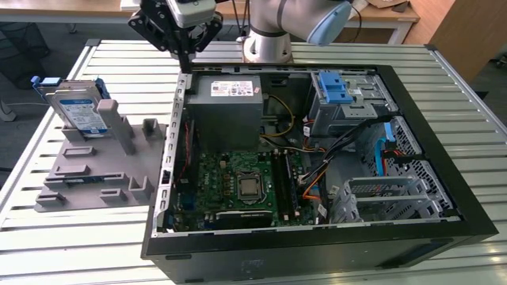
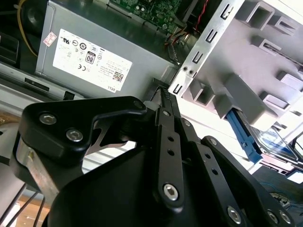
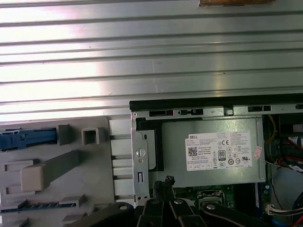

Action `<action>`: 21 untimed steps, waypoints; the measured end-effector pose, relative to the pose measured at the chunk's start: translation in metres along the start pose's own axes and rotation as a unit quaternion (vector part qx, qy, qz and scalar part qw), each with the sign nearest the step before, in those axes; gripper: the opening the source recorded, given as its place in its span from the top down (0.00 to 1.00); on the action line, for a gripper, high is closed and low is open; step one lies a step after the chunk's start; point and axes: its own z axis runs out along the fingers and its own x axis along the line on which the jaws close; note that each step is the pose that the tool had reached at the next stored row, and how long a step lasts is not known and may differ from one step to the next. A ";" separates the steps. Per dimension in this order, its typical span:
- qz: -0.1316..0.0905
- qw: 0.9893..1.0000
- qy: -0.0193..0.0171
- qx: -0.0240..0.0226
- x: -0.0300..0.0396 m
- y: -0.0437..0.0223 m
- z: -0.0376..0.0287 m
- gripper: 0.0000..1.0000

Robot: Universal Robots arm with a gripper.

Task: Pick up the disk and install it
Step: 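Reach for the disk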

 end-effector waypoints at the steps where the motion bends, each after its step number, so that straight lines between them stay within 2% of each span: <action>1: 0.000 1.000 0.000 0.000 0.0004 0.0000 0.0000 0.89; 21: 0.000 1.000 0.000 0.000 0.0071 -0.0006 0.0010 0.89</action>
